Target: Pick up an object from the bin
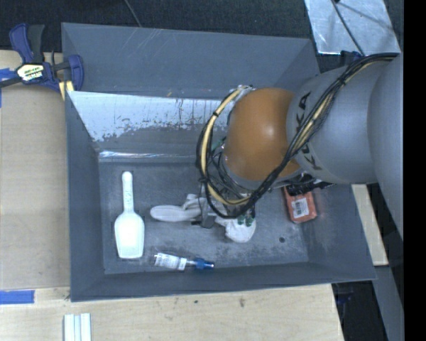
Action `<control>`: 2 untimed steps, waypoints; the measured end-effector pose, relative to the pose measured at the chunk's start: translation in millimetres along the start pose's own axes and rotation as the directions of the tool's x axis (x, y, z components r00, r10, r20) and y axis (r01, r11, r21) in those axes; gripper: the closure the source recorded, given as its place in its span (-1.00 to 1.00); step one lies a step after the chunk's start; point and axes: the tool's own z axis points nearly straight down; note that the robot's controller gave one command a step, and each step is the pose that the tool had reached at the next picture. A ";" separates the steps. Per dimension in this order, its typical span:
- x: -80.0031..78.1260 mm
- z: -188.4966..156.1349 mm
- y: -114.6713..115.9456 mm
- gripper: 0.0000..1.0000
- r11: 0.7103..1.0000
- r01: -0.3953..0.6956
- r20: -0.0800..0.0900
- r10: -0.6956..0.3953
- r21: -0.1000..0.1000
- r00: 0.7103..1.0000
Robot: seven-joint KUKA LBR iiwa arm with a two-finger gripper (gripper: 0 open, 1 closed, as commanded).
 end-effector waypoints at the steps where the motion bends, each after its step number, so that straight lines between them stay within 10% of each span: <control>1: -0.1 -3.6 -0.1 1.00 1.000 -0.001 0.000 0.001 0.000 1.000; 2: 0.4 -8.8 -0.4 1.00 1.000 -0.001 -0.004 0.001 0.001 1.000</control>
Offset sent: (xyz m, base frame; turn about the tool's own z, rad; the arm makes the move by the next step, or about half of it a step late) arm 0.0000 -0.0002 0.0269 0.0000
